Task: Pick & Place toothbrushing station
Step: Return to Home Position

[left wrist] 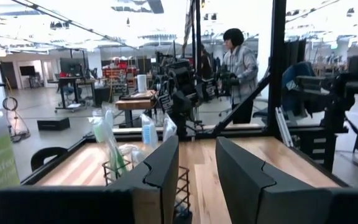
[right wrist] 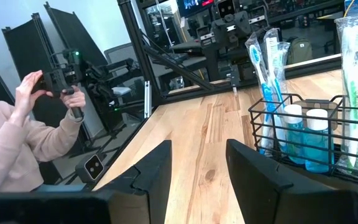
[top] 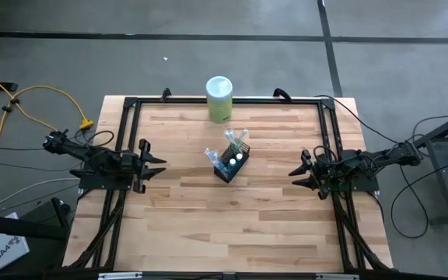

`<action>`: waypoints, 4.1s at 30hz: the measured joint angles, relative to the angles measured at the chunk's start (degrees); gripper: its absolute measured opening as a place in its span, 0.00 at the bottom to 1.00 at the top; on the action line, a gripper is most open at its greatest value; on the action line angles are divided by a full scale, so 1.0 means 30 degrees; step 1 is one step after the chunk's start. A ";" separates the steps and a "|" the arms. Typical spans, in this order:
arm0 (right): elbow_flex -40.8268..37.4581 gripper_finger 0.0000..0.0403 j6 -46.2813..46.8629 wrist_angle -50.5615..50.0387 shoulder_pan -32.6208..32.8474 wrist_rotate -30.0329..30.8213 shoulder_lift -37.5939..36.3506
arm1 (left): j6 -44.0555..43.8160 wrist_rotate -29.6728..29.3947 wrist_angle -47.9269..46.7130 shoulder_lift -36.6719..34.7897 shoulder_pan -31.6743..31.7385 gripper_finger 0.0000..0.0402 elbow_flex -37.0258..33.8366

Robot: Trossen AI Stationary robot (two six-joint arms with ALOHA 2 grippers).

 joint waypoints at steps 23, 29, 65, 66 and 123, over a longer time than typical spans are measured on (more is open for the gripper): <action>0.0000 0.36 0.0000 0.0018 0.0000 -0.0007 0.0000 | 0.1842 0.5150 -0.2264 -0.0005 0.0152 0.26 -0.0246; 0.0000 0.36 0.0000 0.0018 0.0006 -0.0007 0.0000 | 0.1639 0.5419 -0.3502 0.0008 0.0493 0.26 -0.0253; 0.0000 0.36 0.0000 0.0033 0.0003 -0.0009 0.0000 | 0.1578 0.7816 -0.3884 0.0006 0.3227 0.26 -0.0260; 0.0000 0.36 0.0000 0.0033 0.0001 -0.0015 0.0000 | 0.1396 0.7802 -0.3880 0.0009 0.3227 0.26 -0.0260; 0.0000 0.36 0.0000 0.0032 0.0001 -0.0010 0.0000 | 0.0225 0.7799 -0.3866 0.0009 0.3227 0.26 -0.0260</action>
